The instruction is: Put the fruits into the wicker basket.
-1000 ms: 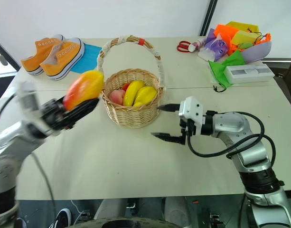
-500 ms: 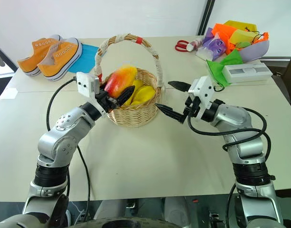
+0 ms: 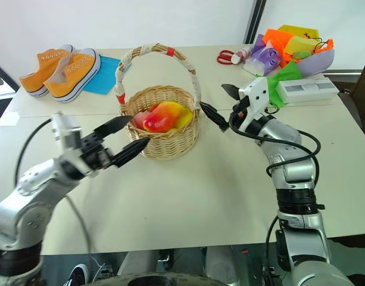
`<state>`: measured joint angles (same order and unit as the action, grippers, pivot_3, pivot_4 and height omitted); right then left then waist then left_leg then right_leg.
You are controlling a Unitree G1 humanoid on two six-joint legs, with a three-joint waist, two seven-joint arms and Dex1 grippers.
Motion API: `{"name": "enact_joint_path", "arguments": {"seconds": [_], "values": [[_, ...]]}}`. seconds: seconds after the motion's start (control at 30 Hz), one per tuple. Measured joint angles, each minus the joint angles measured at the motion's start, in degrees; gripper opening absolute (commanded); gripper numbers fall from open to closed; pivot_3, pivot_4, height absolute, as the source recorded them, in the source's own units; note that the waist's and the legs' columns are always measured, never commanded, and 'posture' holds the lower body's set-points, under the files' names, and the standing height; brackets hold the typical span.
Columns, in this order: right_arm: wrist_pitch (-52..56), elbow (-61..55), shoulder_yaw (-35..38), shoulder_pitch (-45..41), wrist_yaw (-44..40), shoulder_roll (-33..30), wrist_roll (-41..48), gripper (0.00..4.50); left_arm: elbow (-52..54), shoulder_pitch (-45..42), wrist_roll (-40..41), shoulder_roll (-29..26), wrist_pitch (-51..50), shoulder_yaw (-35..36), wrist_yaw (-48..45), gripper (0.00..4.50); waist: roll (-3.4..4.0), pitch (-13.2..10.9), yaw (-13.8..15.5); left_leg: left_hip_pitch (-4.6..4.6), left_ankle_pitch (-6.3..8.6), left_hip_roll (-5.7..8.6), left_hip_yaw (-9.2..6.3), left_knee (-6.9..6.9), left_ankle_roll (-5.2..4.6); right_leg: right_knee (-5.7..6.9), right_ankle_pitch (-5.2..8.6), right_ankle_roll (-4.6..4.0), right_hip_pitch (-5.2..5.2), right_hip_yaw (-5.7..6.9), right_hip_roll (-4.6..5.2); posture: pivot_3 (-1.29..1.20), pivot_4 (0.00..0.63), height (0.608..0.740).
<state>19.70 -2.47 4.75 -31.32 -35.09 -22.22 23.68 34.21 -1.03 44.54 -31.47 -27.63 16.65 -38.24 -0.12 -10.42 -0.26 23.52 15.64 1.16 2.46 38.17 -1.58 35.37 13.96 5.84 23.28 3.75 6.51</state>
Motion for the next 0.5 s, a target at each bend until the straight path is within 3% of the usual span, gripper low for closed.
{"name": "enact_joint_path", "arguments": {"seconds": [0.1, 0.23, 0.33, 0.5], "values": [[-0.20, 1.99, -1.41, -3.08, 4.39, 5.37, -1.34, 4.50, -4.40, 4.01, 0.22, -1.99, 4.62, 9.42, -4.28, 4.43, 0.05, 0.00, -0.65, 0.00, -0.03, 0.00, 0.00, -0.02, 0.05, 0.05, -0.02, -0.04, 0.06, -0.01, -0.01, 0.00, 0.150, 0.740], [-2.68, 5.57, -4.33, -5.11, 6.33, 8.44, -4.58, 4.50, -7.09, 5.84, -0.30, -0.28, 7.04, 10.94, -4.80, 4.43, 0.04, 0.01, -0.07, 0.00, -0.01, 0.13, 0.00, 0.00, 0.02, 0.03, -0.03, -0.02, 0.04, 0.00, 0.15, 0.00, 0.150, 0.740], [-5.31, 8.08, -5.29, -5.45, 6.45, 8.75, -6.69, 3.59, -7.10, 6.16, -0.75, 0.92, 7.49, 9.32, -3.95, 4.50, 0.02, 0.02, -0.29, 0.00, 0.00, 0.19, 0.01, 0.00, -0.01, 0.03, -0.11, 0.11, 0.00, 0.00, 0.20, 0.00, 0.150, 0.740], [-7.30, 10.48, -5.46, -5.52, 6.45, 8.57, -8.45, 1.03, -6.56, 7.12, -1.31, 2.99, 8.18, 6.30, -3.36, 4.50, 0.03, 0.01, -0.67, 0.00, 0.00, 0.08, 0.03, -0.07, 0.00, 0.10, -0.12, 0.13, 0.10, 0.00, 0.09, 0.00, 0.150, 0.740]]}}
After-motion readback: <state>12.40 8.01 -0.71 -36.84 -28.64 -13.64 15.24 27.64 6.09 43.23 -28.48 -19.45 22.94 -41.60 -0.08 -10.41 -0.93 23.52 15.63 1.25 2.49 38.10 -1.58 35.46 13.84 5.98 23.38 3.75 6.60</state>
